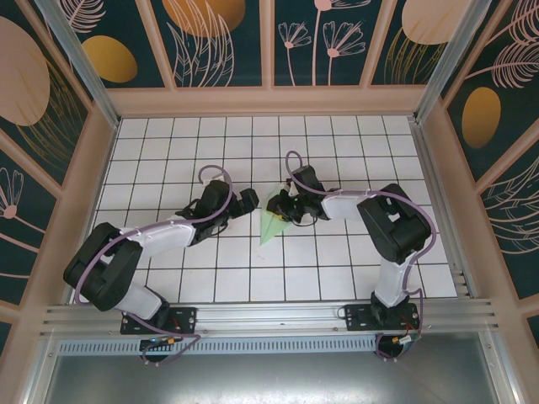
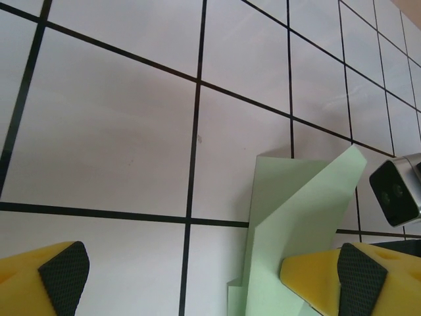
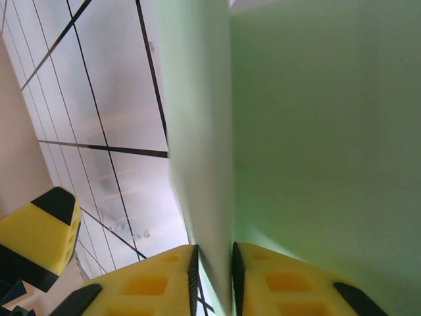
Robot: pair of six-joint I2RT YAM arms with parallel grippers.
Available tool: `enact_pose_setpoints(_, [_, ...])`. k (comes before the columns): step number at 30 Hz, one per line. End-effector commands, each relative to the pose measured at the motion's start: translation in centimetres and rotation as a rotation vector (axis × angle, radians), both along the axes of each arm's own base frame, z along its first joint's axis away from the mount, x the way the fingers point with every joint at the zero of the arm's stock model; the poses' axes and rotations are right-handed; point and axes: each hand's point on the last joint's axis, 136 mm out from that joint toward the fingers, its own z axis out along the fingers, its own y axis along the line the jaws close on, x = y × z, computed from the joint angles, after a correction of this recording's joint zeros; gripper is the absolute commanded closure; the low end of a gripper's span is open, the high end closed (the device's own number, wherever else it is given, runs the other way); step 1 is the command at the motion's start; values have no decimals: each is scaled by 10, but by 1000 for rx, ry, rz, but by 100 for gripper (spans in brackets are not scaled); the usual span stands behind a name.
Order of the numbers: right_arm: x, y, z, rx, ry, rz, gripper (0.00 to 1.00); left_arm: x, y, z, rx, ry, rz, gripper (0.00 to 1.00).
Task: Fold a paper plane with a square sheet of paper (pick it up from the middle)
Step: Turn over the paper at the center of the table.
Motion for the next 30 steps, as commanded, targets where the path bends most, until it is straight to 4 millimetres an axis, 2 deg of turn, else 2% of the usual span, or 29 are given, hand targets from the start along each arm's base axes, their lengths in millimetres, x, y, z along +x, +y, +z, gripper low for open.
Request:
enact_pose_setpoints(1, [0, 0, -3, -7, -33, 3, 85, -2, 8, 4, -24, 12, 30, 1])
enact_pose_setpoints(5, [17, -5, 28, 44, -135, -16, 94, -10, 0, 19, -88, 15, -22, 1])
enact_pose_setpoints(8, [26, -4, 66, 141, -228, 4, 96, -17, -7, 38, -152, -5, -67, 1])
enact_pose_setpoints(9, [36, -12, 81, 183, -261, -10, 96, -19, -9, 45, -180, -11, -77, 1])
enact_pose_setpoints(12, [43, -15, 122, 315, -325, 22, 96, -24, -16, 69, -316, -39, -117, 2])
enact_pose_setpoints(15, [45, -20, 149, 410, -341, 34, 96, -29, -27, 91, -462, -63, -180, 1])
enact_pose_setpoints(18, [43, -18, 165, 465, -343, 59, 96, -32, -41, 109, -551, -86, -254, 2])
enact_pose_setpoints(21, [37, -14, 174, 521, -329, 81, 95, -33, -52, 116, -621, -87, -305, 1])
enact_pose_setpoints(26, [26, -5, 180, 570, -297, 115, 95, -31, -64, 117, -705, -82, -349, 4])
enact_pose_setpoints(30, [21, 2, 180, 583, -272, 141, 95, -26, -67, 123, -725, -105, -360, 13])
